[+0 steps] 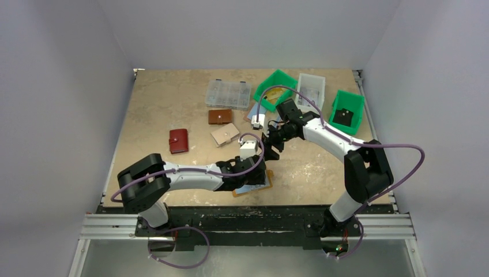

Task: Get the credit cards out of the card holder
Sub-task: Remove the credit card from the card holder.

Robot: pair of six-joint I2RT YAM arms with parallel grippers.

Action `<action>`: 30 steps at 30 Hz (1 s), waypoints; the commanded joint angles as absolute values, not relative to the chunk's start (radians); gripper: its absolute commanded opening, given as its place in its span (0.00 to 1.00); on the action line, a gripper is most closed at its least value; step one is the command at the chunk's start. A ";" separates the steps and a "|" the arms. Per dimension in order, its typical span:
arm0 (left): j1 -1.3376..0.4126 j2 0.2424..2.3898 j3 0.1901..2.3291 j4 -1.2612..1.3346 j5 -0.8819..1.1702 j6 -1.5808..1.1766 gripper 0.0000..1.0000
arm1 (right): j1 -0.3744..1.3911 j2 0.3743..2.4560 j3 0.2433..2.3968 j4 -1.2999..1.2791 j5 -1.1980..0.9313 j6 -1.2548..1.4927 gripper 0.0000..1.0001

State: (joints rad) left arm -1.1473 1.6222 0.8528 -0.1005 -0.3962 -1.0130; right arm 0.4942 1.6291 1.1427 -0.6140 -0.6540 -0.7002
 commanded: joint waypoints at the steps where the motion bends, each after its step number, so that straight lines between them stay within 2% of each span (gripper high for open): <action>1: -1.157 1.648 0.892 -0.236 -0.444 -1.018 0.59 | 0.488 1.606 1.166 -0.614 -0.675 -0.711 0.72; 7: -1.171 1.616 0.853 -0.193 -0.451 -0.978 0.62 | 0.487 1.612 1.166 -0.616 -0.671 -0.713 0.72; 17: -1.170 1.674 0.872 -0.234 -0.449 -0.987 0.61 | 0.486 1.613 1.166 -0.621 -0.663 -0.715 0.72; 30: -1.165 1.588 0.788 -0.189 -0.456 -1.011 0.49 | 0.486 1.612 1.167 -0.642 -0.678 -0.730 0.71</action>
State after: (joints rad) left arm -1.1675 1.6173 0.8398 -0.1440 -0.4503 -1.0111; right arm 0.4900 1.6291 1.1427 -0.6235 -0.6483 -0.7036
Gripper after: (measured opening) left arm 0.508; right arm 0.714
